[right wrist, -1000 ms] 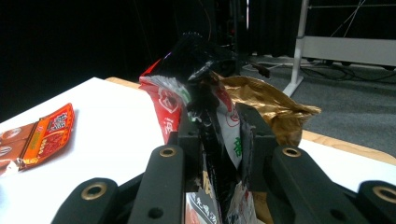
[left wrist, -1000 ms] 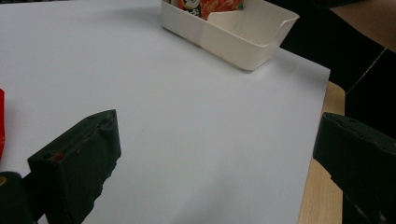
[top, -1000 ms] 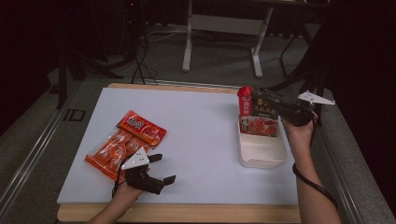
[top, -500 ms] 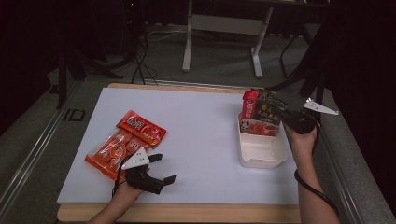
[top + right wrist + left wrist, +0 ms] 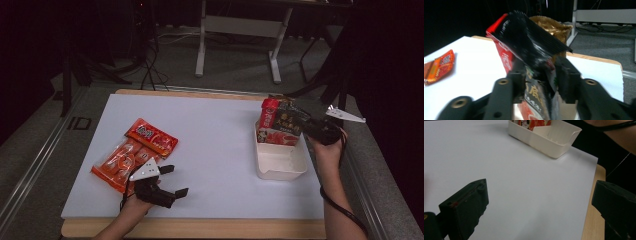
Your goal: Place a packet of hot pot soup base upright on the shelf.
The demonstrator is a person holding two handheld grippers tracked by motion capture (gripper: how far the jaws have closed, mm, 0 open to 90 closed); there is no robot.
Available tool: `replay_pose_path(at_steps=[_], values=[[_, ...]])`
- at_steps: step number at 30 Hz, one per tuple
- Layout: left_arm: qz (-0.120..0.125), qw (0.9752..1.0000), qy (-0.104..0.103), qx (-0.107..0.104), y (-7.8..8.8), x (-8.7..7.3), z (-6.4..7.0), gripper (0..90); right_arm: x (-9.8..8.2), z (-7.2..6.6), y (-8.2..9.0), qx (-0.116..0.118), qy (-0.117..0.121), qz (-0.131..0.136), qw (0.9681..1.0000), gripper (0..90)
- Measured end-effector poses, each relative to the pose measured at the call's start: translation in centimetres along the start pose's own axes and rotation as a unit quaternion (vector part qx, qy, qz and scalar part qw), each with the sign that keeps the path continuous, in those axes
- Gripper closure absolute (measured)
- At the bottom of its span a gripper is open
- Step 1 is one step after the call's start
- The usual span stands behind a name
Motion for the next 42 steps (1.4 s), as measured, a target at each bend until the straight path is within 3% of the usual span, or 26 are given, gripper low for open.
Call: replay_pose_path(at_steps=[1,2,3,6,8,10,12,13,15,17,20,23,24,27,29,30,31,33,34,37,38,42], values=[[-0.007,1.0000,-0.003,0.004,0.0,0.0,-0.1,1.1,0.1,0.0,0.2,-0.010,0.002,-0.002,1.0000,45.1],[-0.011,0.9999,-0.003,0.008,0.0,-0.1,-0.2,1.1,0.1,0.0,0.2,-0.010,0.002,-0.002,1.0000,45.1],[-0.012,0.9999,-0.004,0.011,0.1,-0.1,-0.3,1.0,0.2,-0.1,0.5,-0.020,0.003,-0.005,0.9998,36.3],[-0.012,0.9997,-0.009,0.019,0.2,0.0,-0.5,1.1,0.3,-0.4,1.2,-0.031,0.005,-0.002,0.9995,25.3],[-0.010,0.9995,-0.013,0.025,0.3,0.0,-0.7,1.1,0.4,-0.6,1.8,-0.030,-0.004,-0.001,0.9995,21.1],[-0.010,0.9996,-0.007,0.026,0.3,0.0,-0.8,1.1,0.6,-0.9,2.3,-0.031,0.002,0.000,0.9995,16.3],[-0.010,0.9996,0.002,0.025,0.4,0.0,-0.8,1.1,0.7,-0.9,2.7,-0.037,0.003,0.004,0.9993,14.8],[-0.011,0.9997,0.003,0.023,0.4,0.0,-0.7,1.1,1.1,-1.4,3.5,-0.027,-0.002,0.014,0.9995,13.7],[-0.016,0.9997,-0.003,0.021,0.4,0.1,-0.5,1.1,1.2,-1.5,4.0,-0.031,0.000,0.018,0.9994,13.4],[-0.024,0.9995,-0.011,0.019,0.5,0.3,-0.3,1.1,1.6,-2.8,5.4,-0.013,0.002,0.032,0.9994,12.6],[-0.027,0.9993,-0.013,0.020,0.7,0.4,-0.3,1.1,1.1,-4.4,6.3,-0.003,0.015,0.030,0.9994,13.6],[-0.034,0.9990,-0.015,0.023,0.9,0.7,-0.3,1.1,0.5,-5.6,6.5,0.002,0.032,0.020,0.9993,14.1],[-0.034,0.9990,-0.013,0.025,1.0,0.8,-0.4,1.1,0.0,-6.8,6.7,0.019,0.040,0.017,0.9989,14.3],[-0.038,0.9988,-0.014,0.025,1.3,1.0,-0.5,1.1,-0.5,-7.9,6.8,0.034,0.040,0.010,0.9985,14.8],[-0.041,0.9985,-0.019,0.030,1.8,1.1,-0.6,2.4,-1.2,-9.5,6.8,0.052,0.050,0.008,0.9974,14.8],[-0.041,0.9985,-0.019,0.030,1.8,1.1,-0.6,3.5,-1.2,-9.5,6.8,0.052,0.050,0.008,0.9974,14.8],[-0.041,0.9985,-0.021,0.029,2.0,1.2,-0.7,4.9,-1.4,-10.5,6.9,0.070,0.048,0.012,0.9963,14.8],[-0.041,0.9984,-0.023,0.033,2.5,1.3,-0.9,6.0,-1.5,-11.1,7.0,0.078,0.047,0.013,0.9958,14.8],[-0.042,0.9983,-0.023,0.034,2.8,1.3,-1.0,6.9,-1.8,-12.2,7.1,0.093,0.049,0.013,0.9944,14.8],[-0.042,0.9980,-0.024,0.042,3.8,1.4,-1.5,13.1,-2.0,-13.1,7.2,0.101,0.055,0.012,0.9933,14.8],[-0.039,0.9973,-0.026,0.056,4.6,1.4,-2.0,14.4,-2.4,-14.1,7.2,0.113,0.057,0.010,0.9919,14.8],[-0.030,0.9964,-0.021,0.077,6.2,1.4,-2.9,21.0,-3.0,-15.4,7.4,0.133,0.063,0.007,0.9891,14.8]])
Point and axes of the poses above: each handheld gripper's, and its own axes: y roughly backward along the jaws, x roughly out of its top, z roughly to its right, the point moved 8 cm from there along -y, roughly forward along the jaws, and after that the axes turned 7 degrees about -x, right-handed, at the moved point
